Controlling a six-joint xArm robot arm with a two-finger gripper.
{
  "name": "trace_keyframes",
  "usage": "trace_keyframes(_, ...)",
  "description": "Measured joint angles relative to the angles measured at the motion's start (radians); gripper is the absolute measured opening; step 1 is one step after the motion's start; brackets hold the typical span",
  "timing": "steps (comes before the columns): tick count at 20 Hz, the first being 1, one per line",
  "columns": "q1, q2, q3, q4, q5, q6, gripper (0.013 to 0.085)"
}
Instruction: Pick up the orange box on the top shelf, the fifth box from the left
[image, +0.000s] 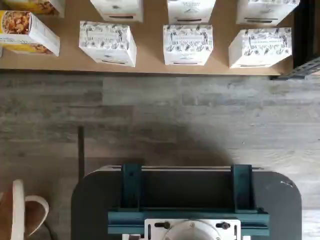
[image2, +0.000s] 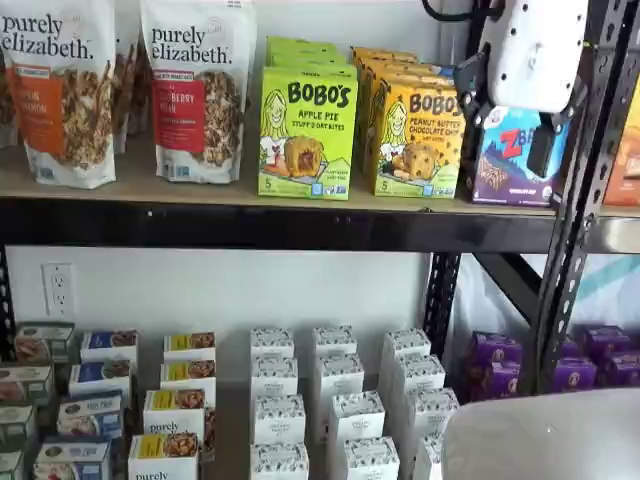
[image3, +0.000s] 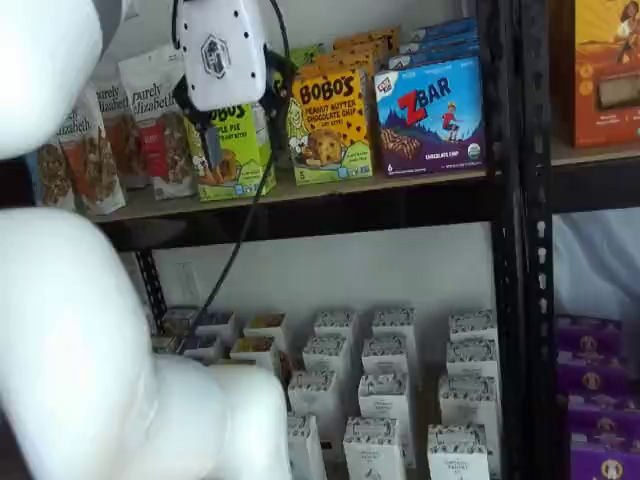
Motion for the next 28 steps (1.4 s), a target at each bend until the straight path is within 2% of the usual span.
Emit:
trace_keyframes(1,0.011,-0.002,0.002,-0.013,-0.004,0.007,0.0850)
trace_keyframes(2,0.084,-0.016,0.016,-0.091,-0.025,0.045,0.0850)
trace_keyframes(3,0.127,-0.024,0.024,-0.137,-0.037,0.068,0.0850)
trace_keyframes(4,0.143,-0.028,0.027,-0.159,-0.044,0.080,0.0850)
trace_keyframes(7,0.152,-0.029,0.030,-0.169,-0.048,0.089,0.0850)
trace_keyframes(12,0.147,-0.030,0.035,-0.158,-0.058,0.090,0.0850)
trace_keyframes(20,0.074,0.001,0.021,-0.098,-0.101,0.042,0.0850)
trace_keyframes(28,0.041,0.072,-0.006,-0.114,-0.221,0.014,0.0850)
